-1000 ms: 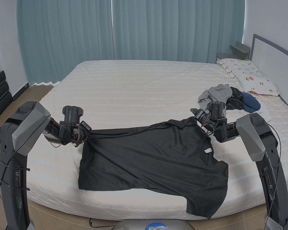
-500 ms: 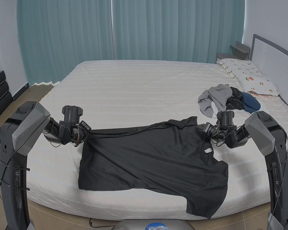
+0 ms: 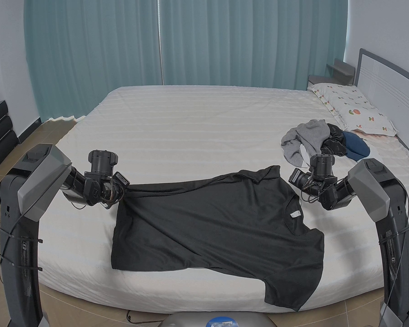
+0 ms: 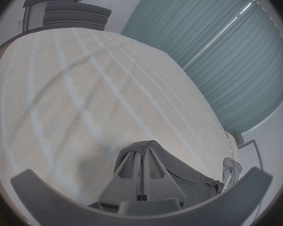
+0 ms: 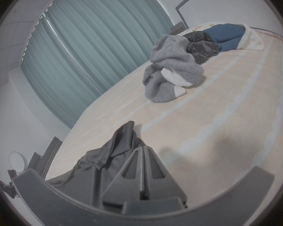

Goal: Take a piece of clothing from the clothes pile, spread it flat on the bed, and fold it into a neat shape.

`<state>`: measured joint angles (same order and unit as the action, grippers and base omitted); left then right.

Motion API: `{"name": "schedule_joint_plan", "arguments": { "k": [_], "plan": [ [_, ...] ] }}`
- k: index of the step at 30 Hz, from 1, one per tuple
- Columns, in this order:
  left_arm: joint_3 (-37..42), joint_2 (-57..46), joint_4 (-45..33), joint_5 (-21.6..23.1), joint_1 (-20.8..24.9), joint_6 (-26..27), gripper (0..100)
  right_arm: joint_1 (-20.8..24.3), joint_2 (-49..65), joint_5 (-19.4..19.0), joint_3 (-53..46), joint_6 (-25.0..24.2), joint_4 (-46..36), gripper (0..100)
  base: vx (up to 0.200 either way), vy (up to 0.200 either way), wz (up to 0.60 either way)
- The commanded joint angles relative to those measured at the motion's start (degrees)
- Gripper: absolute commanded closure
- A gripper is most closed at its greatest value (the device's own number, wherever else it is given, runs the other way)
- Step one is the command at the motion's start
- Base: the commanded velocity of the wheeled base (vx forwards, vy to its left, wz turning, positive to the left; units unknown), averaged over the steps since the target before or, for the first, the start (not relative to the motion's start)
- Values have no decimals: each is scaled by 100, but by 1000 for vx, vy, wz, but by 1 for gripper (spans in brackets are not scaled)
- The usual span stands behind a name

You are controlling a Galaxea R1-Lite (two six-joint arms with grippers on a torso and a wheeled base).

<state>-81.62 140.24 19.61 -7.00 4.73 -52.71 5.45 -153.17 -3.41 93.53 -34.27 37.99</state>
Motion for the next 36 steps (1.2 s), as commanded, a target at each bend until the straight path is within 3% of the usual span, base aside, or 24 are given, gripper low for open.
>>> {"name": "schedule_joint_plan", "arguments": {
  "k": [1, 4, 5, 16, 22, 23, 28, 36],
  "plan": [
    [-3, -14, 7, -3, 2, -2, 100, 9, 77, -10, 34, -1, 16, 100, 0, 0, 0],
    [-3, -6, 7, -3, 2, -2, 100, 9, 86, -63, -45, 8, -46, 100, 0, 0, 0],
    [-3, -6, 7, -3, 2, -2, 100, 9, 77, -107, -71, 17, -63, 0, 0, 0, 0],
    [-3, 3, -2, 5, 2, -2, 100, 79, -2, -371, -19, -563, -424, 0, 0, 0, 0],
    [-12, 12, -2, 5, 2, -2, 100, 88, -116, -423, 25, -599, -573, 0, 0, 0, 0],
    [-12, 12, -2, 5, 2, -2, 100, 88, -125, -423, 60, -599, -573, 100, 0, 0, 0],
    [-21, 56, 7, 5, -7, -2, 100, 114, -204, -344, 236, -555, -696, 100, 0, 0, 0],
    [-47, 91, 34, -3, -7, 7, 100, 44, -283, 192, 913, -555, -635, 100, 0, 0, 0]
  ]
}}
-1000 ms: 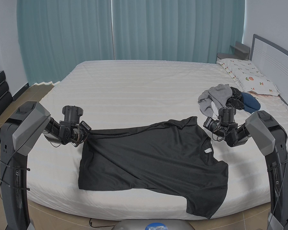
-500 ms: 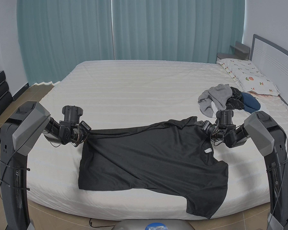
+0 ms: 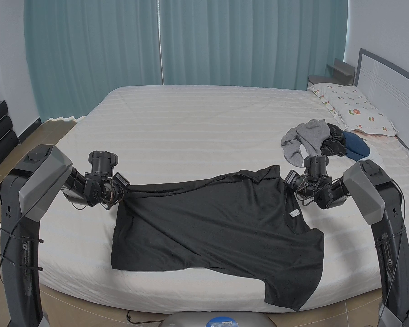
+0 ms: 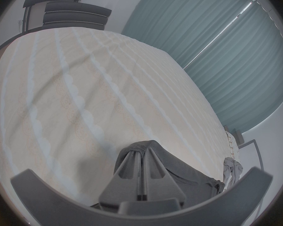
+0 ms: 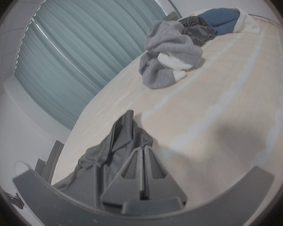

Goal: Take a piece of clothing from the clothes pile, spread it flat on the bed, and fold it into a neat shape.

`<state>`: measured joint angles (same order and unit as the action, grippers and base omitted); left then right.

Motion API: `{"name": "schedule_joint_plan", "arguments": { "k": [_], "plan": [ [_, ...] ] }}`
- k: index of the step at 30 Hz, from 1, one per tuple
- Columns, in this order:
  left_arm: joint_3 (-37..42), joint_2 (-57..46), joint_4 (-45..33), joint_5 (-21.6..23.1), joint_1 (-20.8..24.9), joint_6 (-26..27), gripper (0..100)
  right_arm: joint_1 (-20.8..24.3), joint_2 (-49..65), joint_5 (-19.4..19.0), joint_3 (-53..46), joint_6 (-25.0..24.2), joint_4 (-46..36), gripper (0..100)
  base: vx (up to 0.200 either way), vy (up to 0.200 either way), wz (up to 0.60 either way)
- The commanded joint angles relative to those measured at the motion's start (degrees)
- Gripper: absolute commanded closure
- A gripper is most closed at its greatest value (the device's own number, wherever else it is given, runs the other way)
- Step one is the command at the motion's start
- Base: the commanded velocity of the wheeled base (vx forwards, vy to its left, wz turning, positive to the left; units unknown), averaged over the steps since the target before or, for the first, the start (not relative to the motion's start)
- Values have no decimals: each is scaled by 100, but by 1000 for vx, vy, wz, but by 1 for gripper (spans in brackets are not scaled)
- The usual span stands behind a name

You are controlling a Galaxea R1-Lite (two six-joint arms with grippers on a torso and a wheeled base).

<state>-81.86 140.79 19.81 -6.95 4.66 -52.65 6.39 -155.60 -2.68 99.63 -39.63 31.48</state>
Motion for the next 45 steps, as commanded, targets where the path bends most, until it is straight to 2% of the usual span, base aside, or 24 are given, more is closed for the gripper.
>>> {"name": "schedule_joint_plan", "arguments": {
  "k": [1, 4, 11, 15, 25, 26, 28, 29, 34, 37, 40, 41, 42, 45],
  "plan": [
    [-41, 54, -3, 1, 0, -8, 100, -76, -41, 233, 434, -18, 16, 100, 0, 0, 0],
    [-49, 80, 58, -8, 9, -8, 100, -147, -67, 514, 794, -9, 25, 100, 0, 0, 0],
    [-304, 265, 216, -17, -17, -43, 100, -314, -84, 620, 1076, -27, 192, 100, 0, 0, 0],
    [-454, 370, 225, -17, -44, -79, 100, -358, -410, 848, 1339, 26, 526, 100, 0, 0, 0],
    [-506, 476, 243, 1, 0, -87, 100, -270, -621, 831, 1436, 254, 526, 100, 0, 0, 0],
    [-506, 467, 243, 1, 9, -87, 0, -261, -638, 831, 1427, 298, 517, 100, 0, 0, 0],
    [-506, 458, 243, 1, 18, -87, 0, -261, -656, 822, 1401, 333, 526, 100, 0, 0, 0],
    [-506, 458, 243, 1, 27, -87, 0, -252, -665, 822, 1401, 333, 526, 0, 0, 0, 0],
    [-348, 379, 216, 1, 9, -114, 0, -261, -621, 839, 1199, 263, 544, 0, 0, 0, 0],
    [30, 10, 260, 27, -26, -158, 0, -322, -190, 787, 531, 140, 614, 0, 0, 0, 0],
    [557, -500, 427, 299, -35, -237, 0, -366, 425, 567, -322, -220, 816, 0, 0, 0, 0],
    [557, -500, 427, 299, -35, -237, 0, -366, 425, 567, -322, -220, 816, 0, 0, 0, 0],
    [1058, -904, 612, 493, -26, -228, 0, -366, 917, 347, -1130, -335, 983, 0, 0, 0, 0],
    [1752, -1405, 937, 633, 9, -202, 0, -366, 1673, -92, -2466, -361, 1361, 0, 0, 0, 0]
  ]
}}
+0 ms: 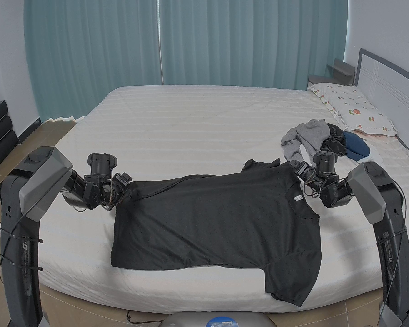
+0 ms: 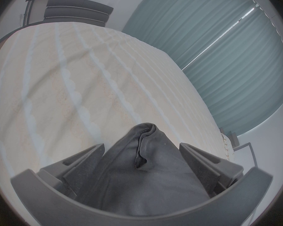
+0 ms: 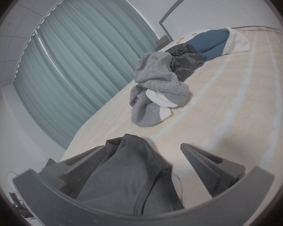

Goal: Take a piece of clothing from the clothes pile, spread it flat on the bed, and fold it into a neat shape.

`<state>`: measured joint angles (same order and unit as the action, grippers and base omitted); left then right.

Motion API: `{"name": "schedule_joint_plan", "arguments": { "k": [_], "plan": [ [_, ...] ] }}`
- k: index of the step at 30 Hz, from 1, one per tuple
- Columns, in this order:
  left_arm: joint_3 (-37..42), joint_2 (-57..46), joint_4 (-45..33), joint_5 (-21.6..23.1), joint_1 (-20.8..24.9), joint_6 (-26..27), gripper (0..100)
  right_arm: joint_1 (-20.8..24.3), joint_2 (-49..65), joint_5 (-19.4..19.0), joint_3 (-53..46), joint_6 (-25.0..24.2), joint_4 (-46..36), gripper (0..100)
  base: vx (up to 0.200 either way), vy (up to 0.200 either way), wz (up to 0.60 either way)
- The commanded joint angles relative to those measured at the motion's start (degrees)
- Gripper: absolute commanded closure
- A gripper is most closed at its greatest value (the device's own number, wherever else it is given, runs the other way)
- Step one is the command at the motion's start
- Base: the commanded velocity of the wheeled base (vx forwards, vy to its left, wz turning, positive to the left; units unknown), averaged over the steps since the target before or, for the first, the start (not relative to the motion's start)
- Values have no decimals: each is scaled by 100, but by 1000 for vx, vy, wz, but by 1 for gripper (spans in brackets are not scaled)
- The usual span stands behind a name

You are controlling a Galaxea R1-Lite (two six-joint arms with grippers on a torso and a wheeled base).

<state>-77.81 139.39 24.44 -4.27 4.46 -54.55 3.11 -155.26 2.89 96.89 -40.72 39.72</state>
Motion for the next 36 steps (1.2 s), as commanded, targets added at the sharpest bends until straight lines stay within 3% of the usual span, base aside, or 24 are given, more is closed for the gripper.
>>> {"name": "schedule_joint_plan", "arguments": {
  "k": [1, 4, 12, 14, 15, 18, 27, 36],
  "plan": [
    [1523, -1379, 553, 383, 46, -3, 0, -38, 1850, -816, -2605, -244, 669, 0, 0, 0, 0],
    [2068, -1722, 641, 400, 81, 6, 0, -12, 2465, -1256, -3897, -226, 1161, 0, 0, 0, 0],
    [3308, -2223, 729, 620, 99, -47, 0, 14, 3098, -1484, -5787, -358, 1583, 0, 0, 0, 0],
    [3308, -2223, 729, 620, 99, -47, 0, 14, 3098, -1484, -5787, -358, 1583, 0, -200, 0, 0],
    [3580, -2276, 834, 629, 125, -55, 0, -12, 3116, -1616, -6270, -587, 1838, 0, -200, 0, 0],
    [3870, -2293, 860, 629, 151, -47, 0, -12, 3133, -1625, -6718, -674, 2225, 0, -200, 0, 0],
    [4397, -2223, 1151, 1121, 160, -117, 0, 32, 3142, -1880, -7448, -894, 2901, 0, -133, 0, 0],
    [4222, -1696, 1238, 831, 248, -64, 0, 41, 3063, -1880, -7553, -912, 3042, 0, 0, 0, 0]
  ]
}}
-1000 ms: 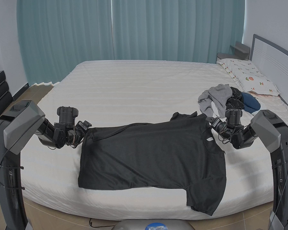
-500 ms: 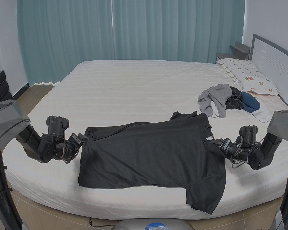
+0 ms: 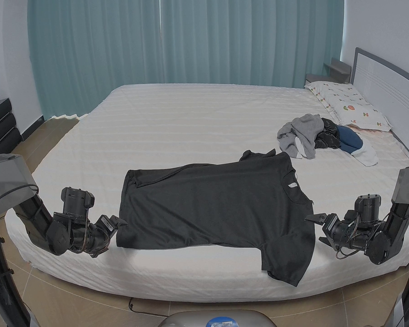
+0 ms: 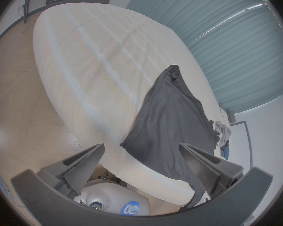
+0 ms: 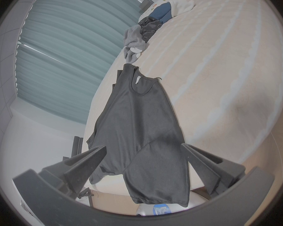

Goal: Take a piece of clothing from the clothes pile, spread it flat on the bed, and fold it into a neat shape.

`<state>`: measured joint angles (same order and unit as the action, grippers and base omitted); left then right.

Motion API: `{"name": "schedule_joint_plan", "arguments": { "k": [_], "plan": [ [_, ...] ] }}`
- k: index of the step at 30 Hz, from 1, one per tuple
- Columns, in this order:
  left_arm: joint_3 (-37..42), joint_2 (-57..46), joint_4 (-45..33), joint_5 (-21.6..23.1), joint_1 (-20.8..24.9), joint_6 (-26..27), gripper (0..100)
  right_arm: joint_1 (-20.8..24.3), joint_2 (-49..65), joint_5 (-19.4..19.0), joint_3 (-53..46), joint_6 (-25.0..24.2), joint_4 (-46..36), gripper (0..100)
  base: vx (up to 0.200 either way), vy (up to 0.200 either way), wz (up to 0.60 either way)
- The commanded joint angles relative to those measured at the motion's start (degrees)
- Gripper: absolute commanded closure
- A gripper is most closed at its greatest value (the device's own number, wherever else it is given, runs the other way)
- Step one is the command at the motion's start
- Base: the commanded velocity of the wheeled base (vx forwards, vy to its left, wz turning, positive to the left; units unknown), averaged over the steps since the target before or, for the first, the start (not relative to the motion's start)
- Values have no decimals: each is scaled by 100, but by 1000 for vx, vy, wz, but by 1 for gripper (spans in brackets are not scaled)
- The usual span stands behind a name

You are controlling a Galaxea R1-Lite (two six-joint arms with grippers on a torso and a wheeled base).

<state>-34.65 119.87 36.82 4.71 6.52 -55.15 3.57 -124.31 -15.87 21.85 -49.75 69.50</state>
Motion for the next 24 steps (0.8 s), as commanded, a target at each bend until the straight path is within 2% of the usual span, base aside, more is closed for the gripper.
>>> {"name": "schedule_joint_plan", "arguments": {
  "k": [1, 7, 13, 17, 22, 23, 24],
  "plan": [
    [-157, 274, -8, -75, 42, -22, 0, 3, -41, -4, -49, -8, 90, 0, 0, 0, 0],
    [-526, 423, -52, -110, 69, -22, 0, 21, -76, -4, -58, -8, 134, 0, 0, 0, 0],
    [-605, 564, -34, -198, 227, -13, 0, 30, -76, -4, -49, 0, 134, 0, 0, 0, 0],
    [-640, 696, -34, -462, 315, 4, 0, 56, -76, 14, -110, 36, 143, 0, 0, 0, 0],
    [-675, 775, -17, -479, 315, 4, 0, 117, -67, 23, -233, 79, 213, 0, 0, 0, 0],
    [-684, 775, -25, -479, 315, 4, 100, 153, -67, 23, -295, 141, 222, 0, 0, 0, 0],
    [-684, 775, -25, -479, 315, 4, 100, 179, -67, 23, -339, 229, 222, 0, 0, 0, 0]
  ]
}}
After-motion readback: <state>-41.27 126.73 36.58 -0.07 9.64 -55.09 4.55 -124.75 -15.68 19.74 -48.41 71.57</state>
